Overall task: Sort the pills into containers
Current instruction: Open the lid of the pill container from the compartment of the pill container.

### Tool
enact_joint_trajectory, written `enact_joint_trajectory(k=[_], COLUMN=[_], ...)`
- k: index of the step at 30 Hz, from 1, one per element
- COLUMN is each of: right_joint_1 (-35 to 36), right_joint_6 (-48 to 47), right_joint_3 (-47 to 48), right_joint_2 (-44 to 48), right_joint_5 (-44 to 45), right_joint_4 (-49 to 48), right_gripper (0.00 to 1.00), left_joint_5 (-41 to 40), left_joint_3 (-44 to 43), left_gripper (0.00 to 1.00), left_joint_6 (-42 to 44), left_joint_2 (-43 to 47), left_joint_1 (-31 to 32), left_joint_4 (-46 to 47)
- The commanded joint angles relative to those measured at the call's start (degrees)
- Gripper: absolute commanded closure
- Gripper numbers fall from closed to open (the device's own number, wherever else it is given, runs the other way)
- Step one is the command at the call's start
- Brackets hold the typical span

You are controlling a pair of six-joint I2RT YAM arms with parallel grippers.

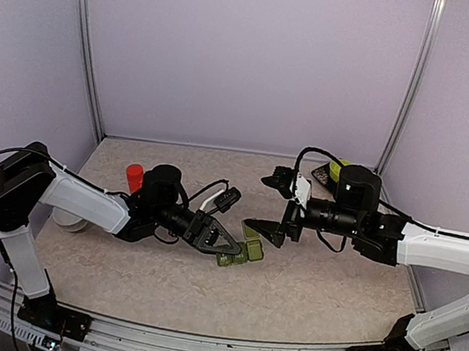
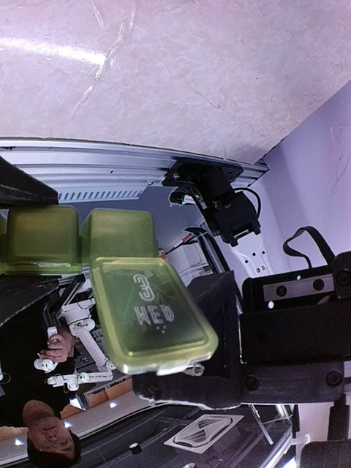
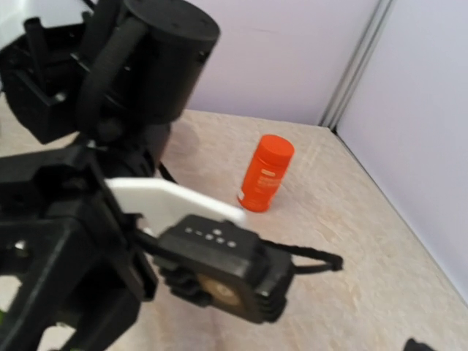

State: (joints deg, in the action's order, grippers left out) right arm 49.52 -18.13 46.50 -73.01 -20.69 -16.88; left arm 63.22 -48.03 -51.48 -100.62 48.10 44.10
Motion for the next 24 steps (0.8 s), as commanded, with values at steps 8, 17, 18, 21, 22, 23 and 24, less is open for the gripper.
enact_joint_trajectory(k=[8,17,18,21,22,23,24], right_joint_1=[-0.1,-0.2,-0.1,-0.1,-0.1,-0.1,-0.2], right_joint_6=[-0.5,-1.0,-1.0,-0.7,-0.5,-0.4,-0.4], right_joint_3=[-0.1,-0.7,-0.7,-0.5,-0.3,-0.2,-0.2], right_joint_2=[-1.6,-2.0,-2.0,-2.3,-2.4,-2.4,-2.5], right_joint_5=[1.8,0.6,0.5,0.2,0.3,0.3,0.4], right_joint_4=[1.6,4.2,4.3,4.7,4.9,5.1,5.2], right_gripper=[0.00,0.00,0.00,0.00,0.00,0.00,0.00], left_joint_5=[1.4,1.3,1.2,1.2,1.2,1.2,1.2], left_joint_3=[-0.8,-1.4,-1.6,-1.8,-1.8,-1.8,-1.7], left_gripper=[1.00,1.00,1.00,1.00,1.00,1.00,1.00], left_joint_6=[5.1,7.1,7.4,8.1,8.1,8.3,8.3], left_joint_2=[2.0,4.1,4.2,4.2,4.3,4.3,4.4], left_joint_1=[0.2,-0.8,-0.9,-1.1,-1.1,-1.1,-1.2], left_joint_4=[-4.4,-7.5,-8.1,-9.2,-9.3,-9.4,-9.6])
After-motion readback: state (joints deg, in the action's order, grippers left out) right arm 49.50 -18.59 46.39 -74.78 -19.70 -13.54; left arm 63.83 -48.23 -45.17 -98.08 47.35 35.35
